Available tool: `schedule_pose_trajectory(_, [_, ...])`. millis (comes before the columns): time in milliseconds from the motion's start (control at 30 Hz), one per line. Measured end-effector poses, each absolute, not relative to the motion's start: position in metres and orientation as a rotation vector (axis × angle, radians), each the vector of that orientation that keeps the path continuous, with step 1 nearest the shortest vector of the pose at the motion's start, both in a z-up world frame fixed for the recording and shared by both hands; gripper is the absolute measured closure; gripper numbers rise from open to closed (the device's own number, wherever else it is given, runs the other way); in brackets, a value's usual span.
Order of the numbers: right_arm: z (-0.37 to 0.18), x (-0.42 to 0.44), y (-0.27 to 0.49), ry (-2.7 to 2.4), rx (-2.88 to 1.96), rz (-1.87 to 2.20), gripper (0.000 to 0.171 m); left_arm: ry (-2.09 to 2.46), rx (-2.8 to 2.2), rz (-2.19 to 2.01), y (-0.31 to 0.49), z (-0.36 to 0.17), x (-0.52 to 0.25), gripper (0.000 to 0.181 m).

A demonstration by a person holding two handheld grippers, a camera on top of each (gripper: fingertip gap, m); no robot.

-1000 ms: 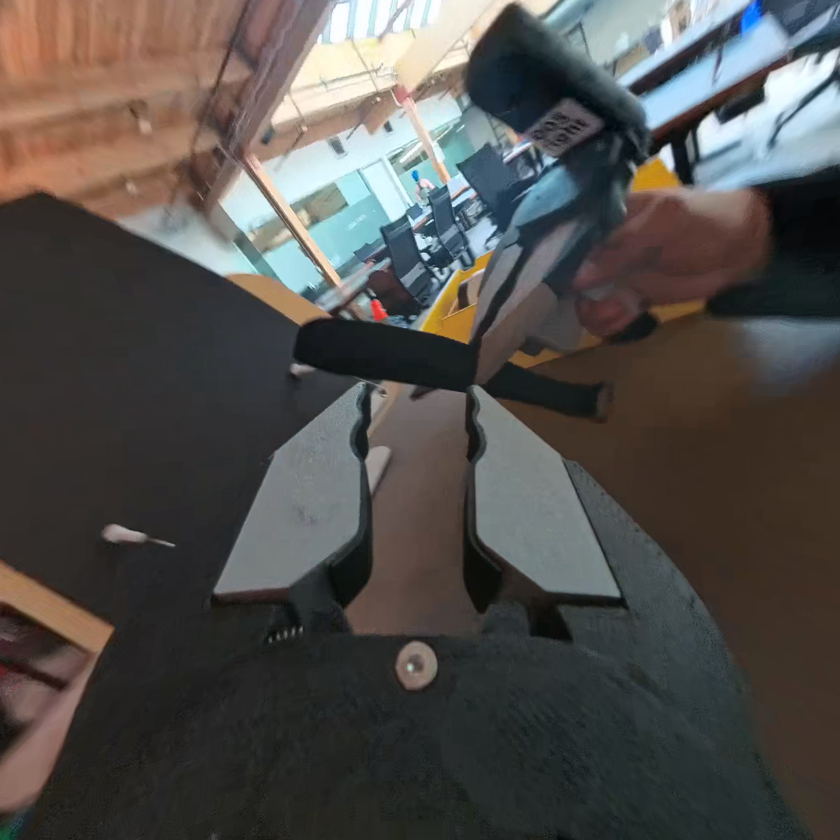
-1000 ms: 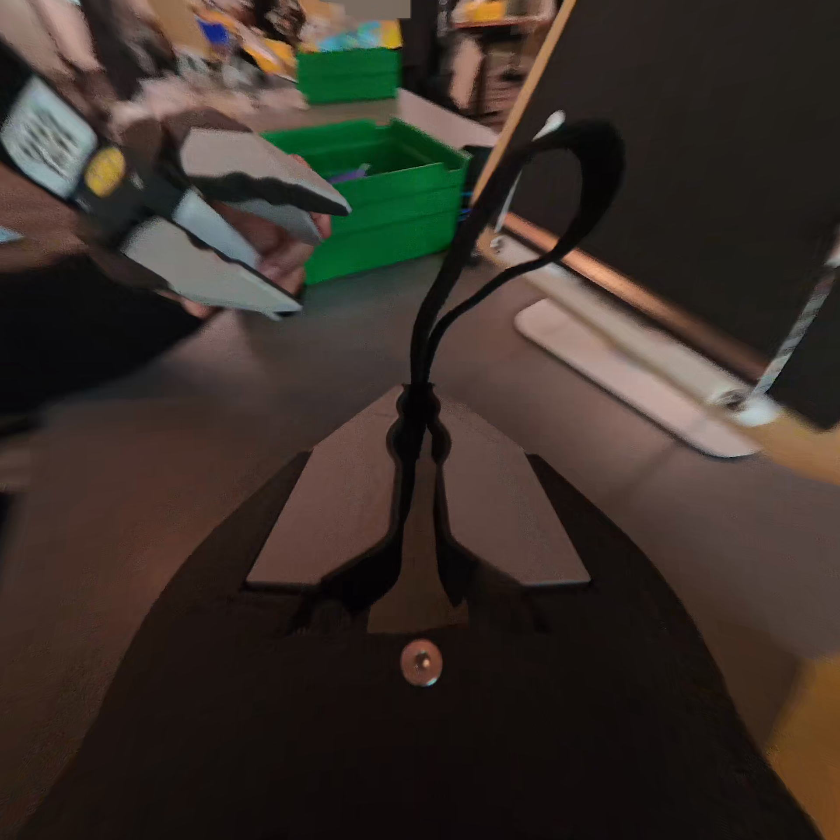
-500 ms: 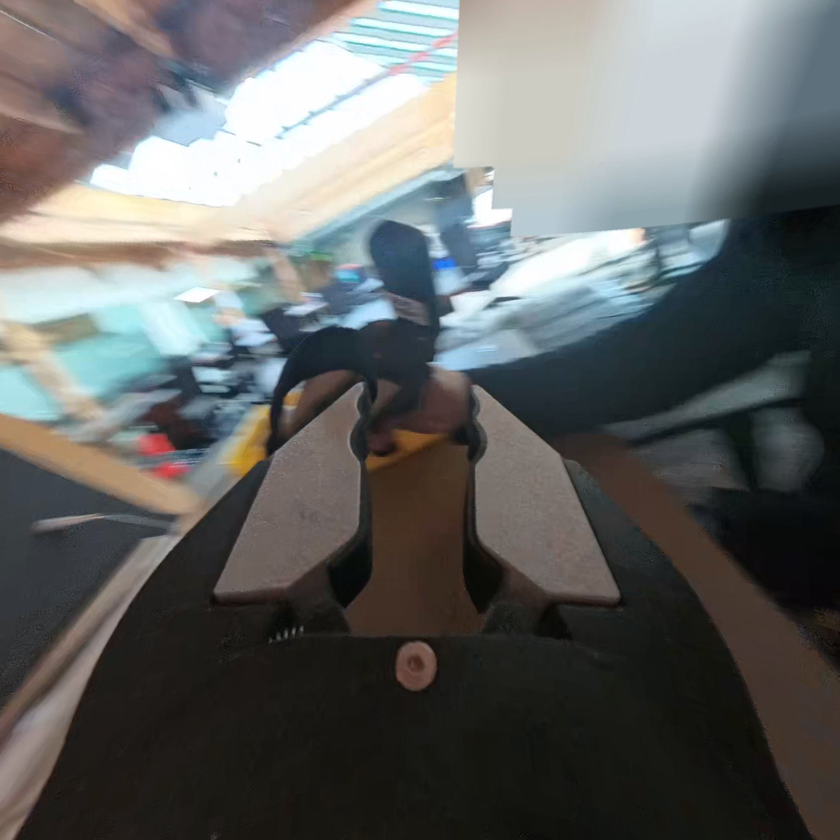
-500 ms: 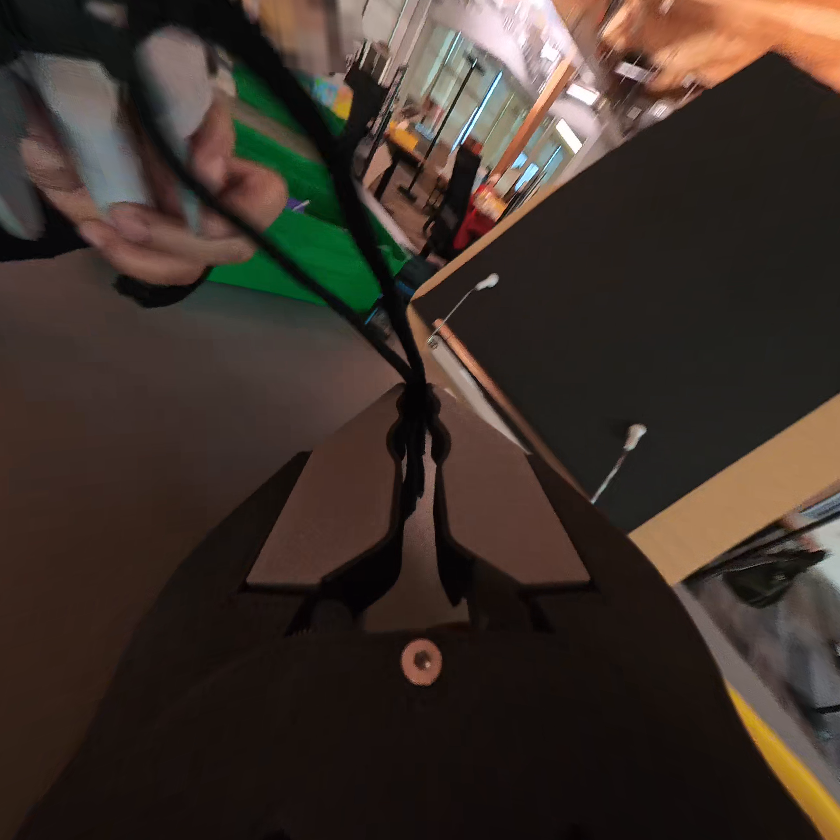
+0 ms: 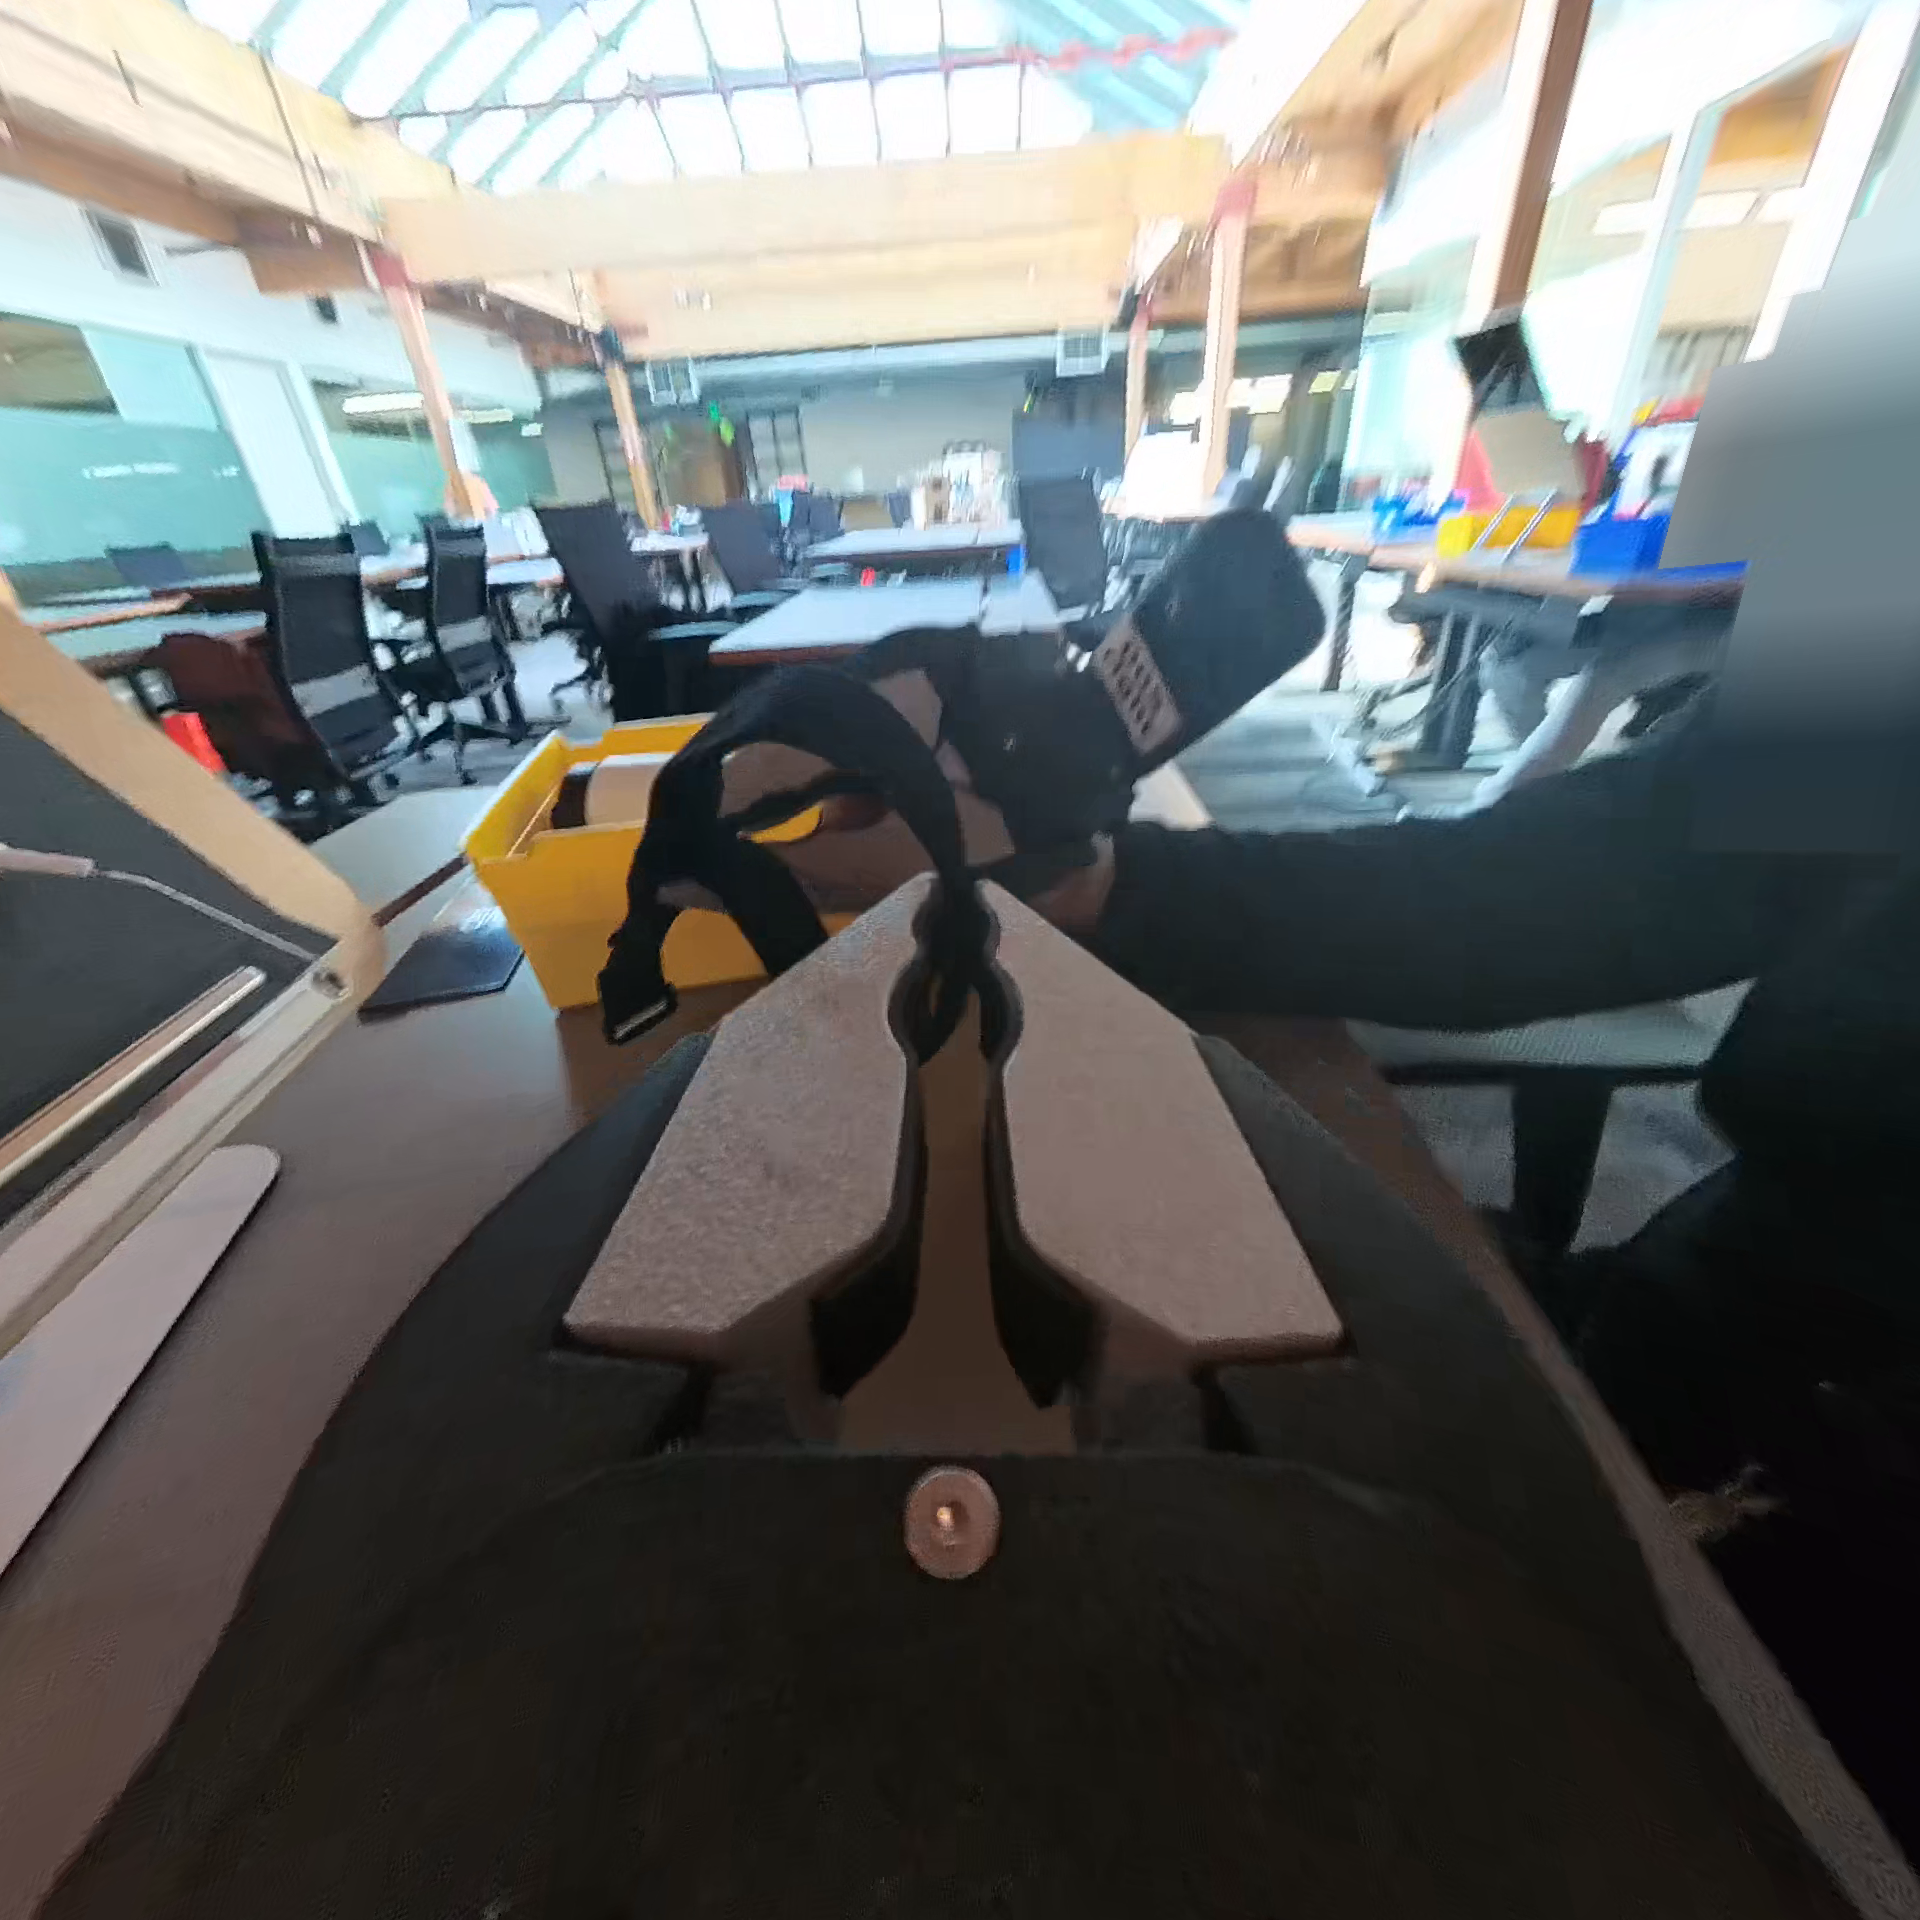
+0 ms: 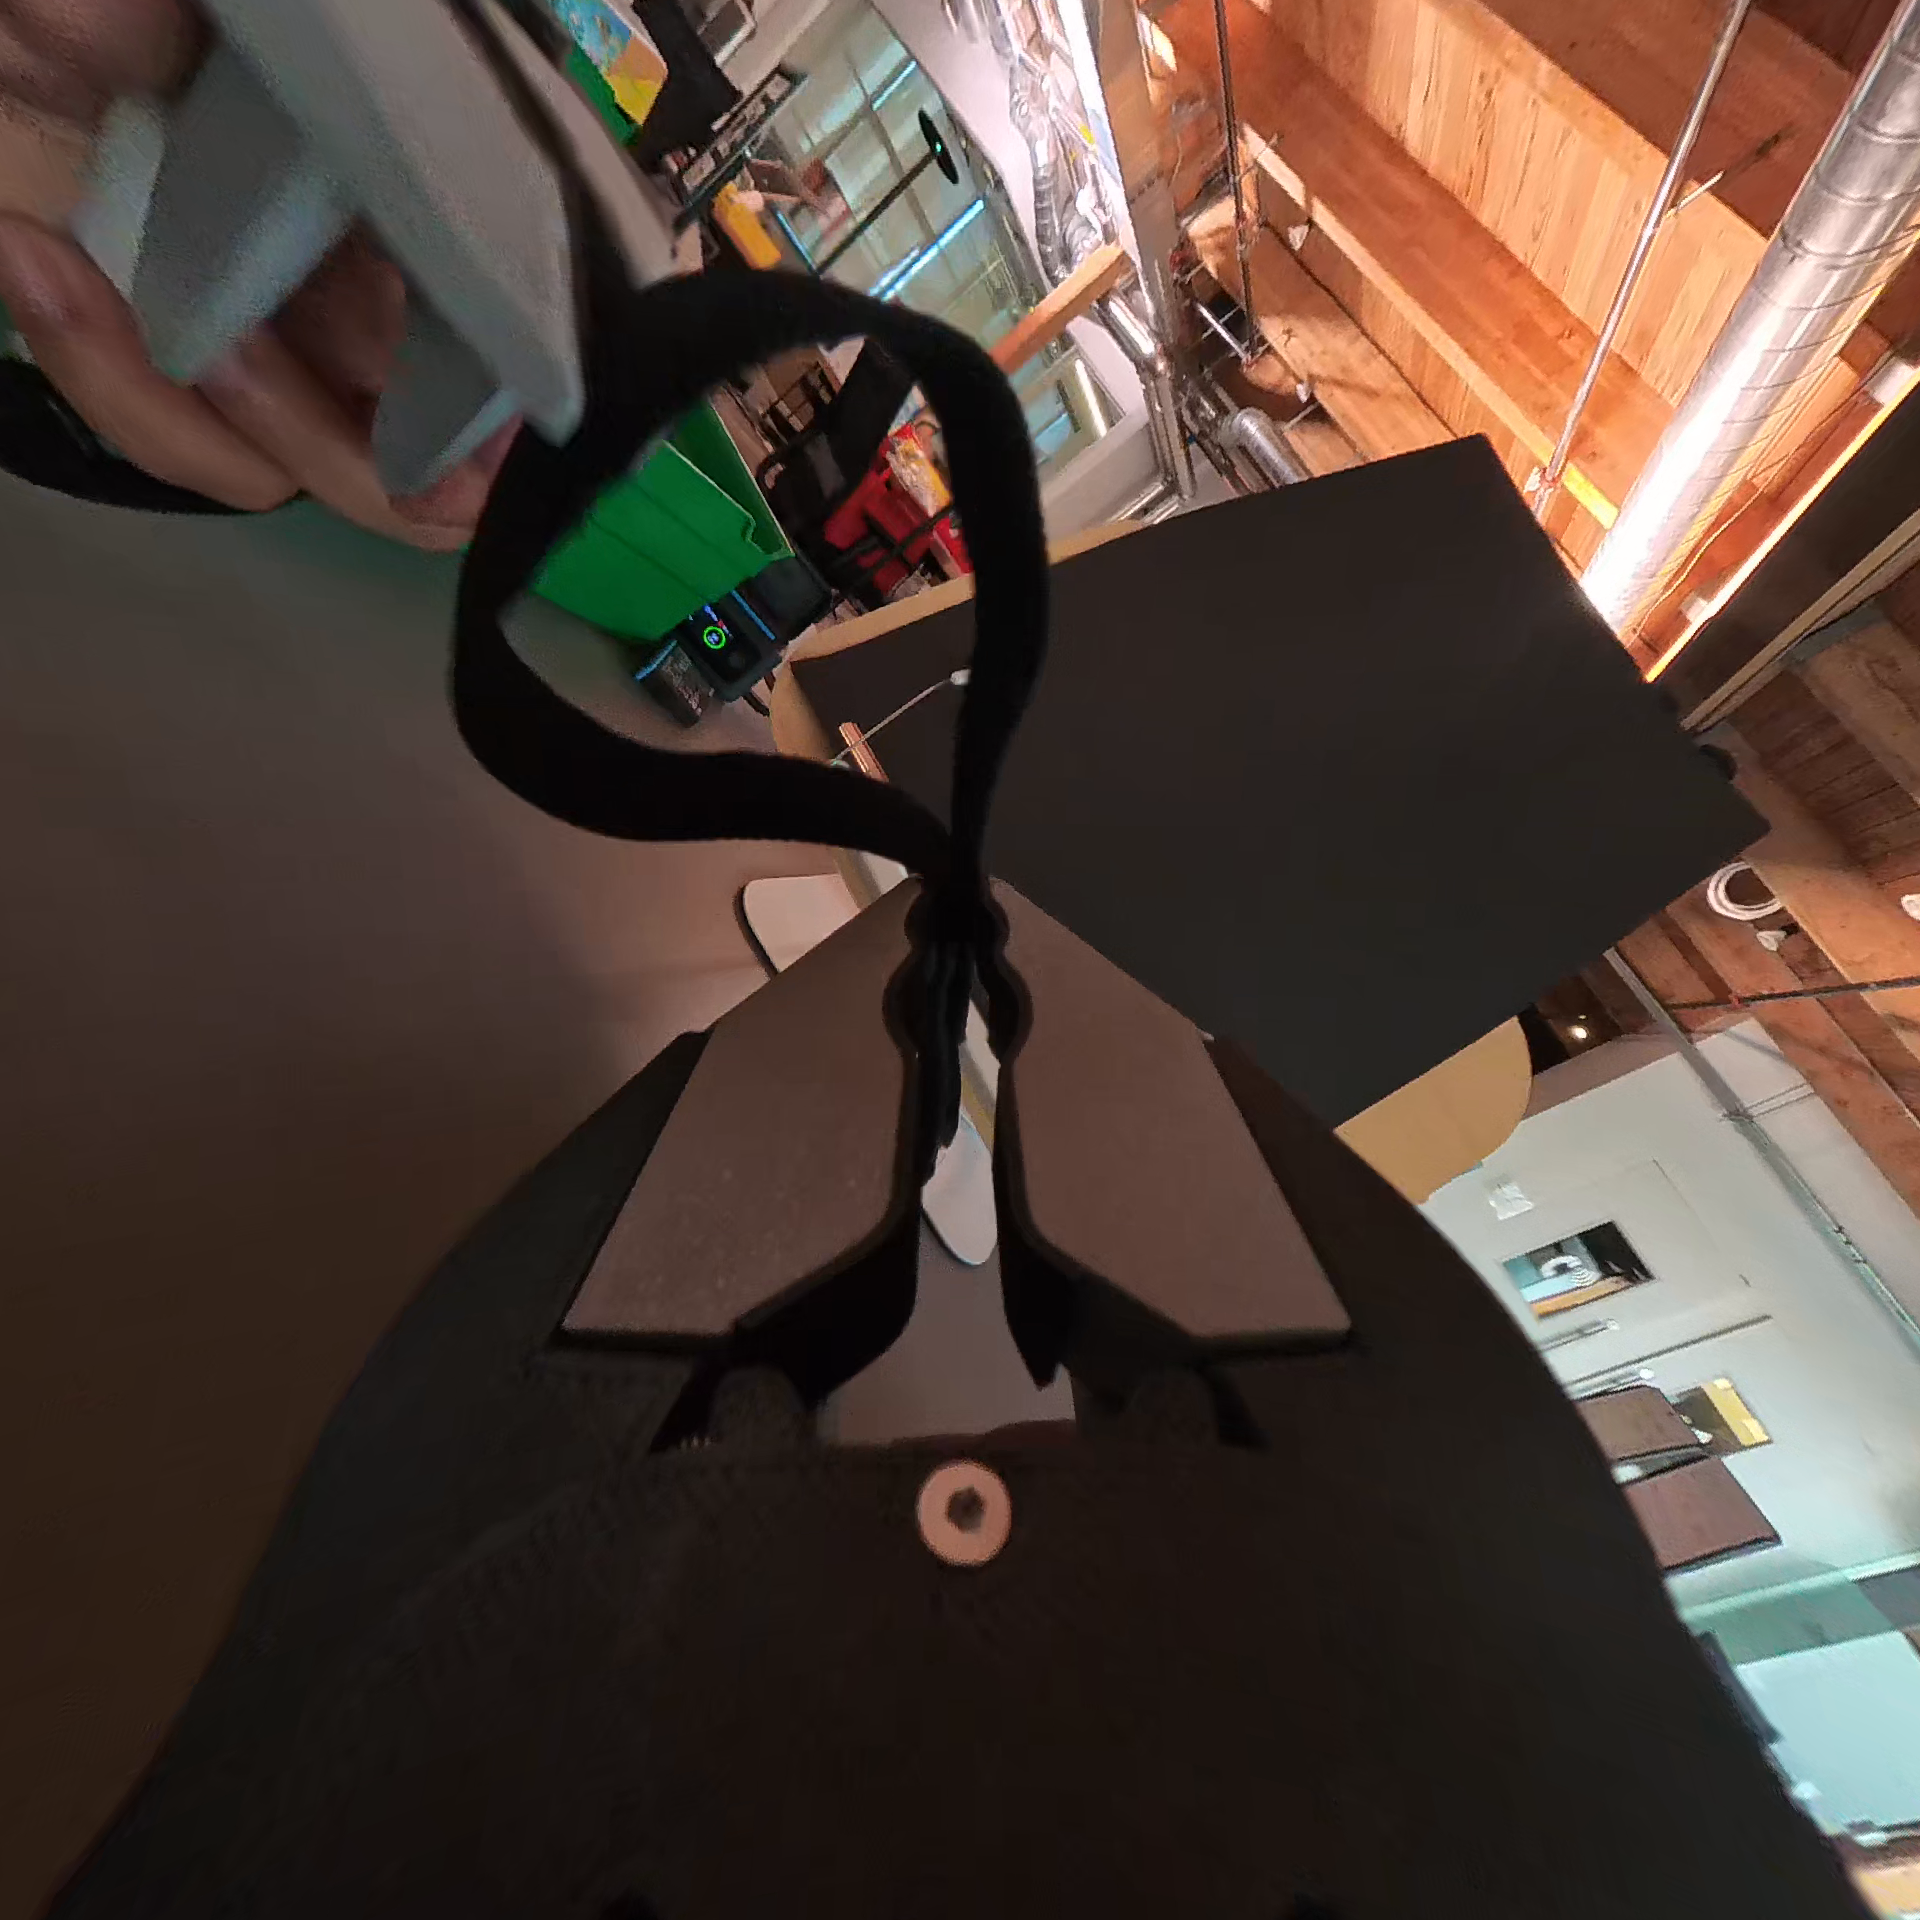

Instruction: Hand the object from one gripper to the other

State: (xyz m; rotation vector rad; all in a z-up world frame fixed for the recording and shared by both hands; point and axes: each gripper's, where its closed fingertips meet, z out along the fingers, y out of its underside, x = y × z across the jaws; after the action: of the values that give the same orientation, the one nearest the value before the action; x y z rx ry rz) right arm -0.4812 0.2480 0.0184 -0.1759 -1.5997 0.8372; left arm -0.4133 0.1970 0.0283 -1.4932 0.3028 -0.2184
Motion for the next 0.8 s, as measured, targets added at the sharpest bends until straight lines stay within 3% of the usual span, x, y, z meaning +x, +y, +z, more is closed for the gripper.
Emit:
schedule_pose_trajectory(133, [0.015,-0.483,0.253,-1.641,-0.244,0.903,0.163,0.335,-1.616,-0.052,0.21,0.005,-0.422,0.181])
schedule_pose_trajectory(300, [0.003,-0.484,0.255,-1.809,-0.487,1.253,0.124,0.539,-1.759,0.59,0.217,-0.029,-0.454,0.181])
schedule_pose_trajectory(433, [0.022,-0.468,0.255,-1.811,-0.602,1.694,0.119,0.763,-1.851,0.994,0.221,-0.063,-0.47,0.181])
schedule_pose_trajectory(567, [0.01,-0.454,0.247,-1.979,-0.644,1.899,0.117,0.765,-1.75,1.143,0.221,-0.047,-0.476,0.181])
schedule_pose_trajectory(800, [-0.011,-0.45,0.224,-2.138,-0.886,2.139,0.1,0.764,-1.413,1.324,0.215,0.006,-0.456,0.181])
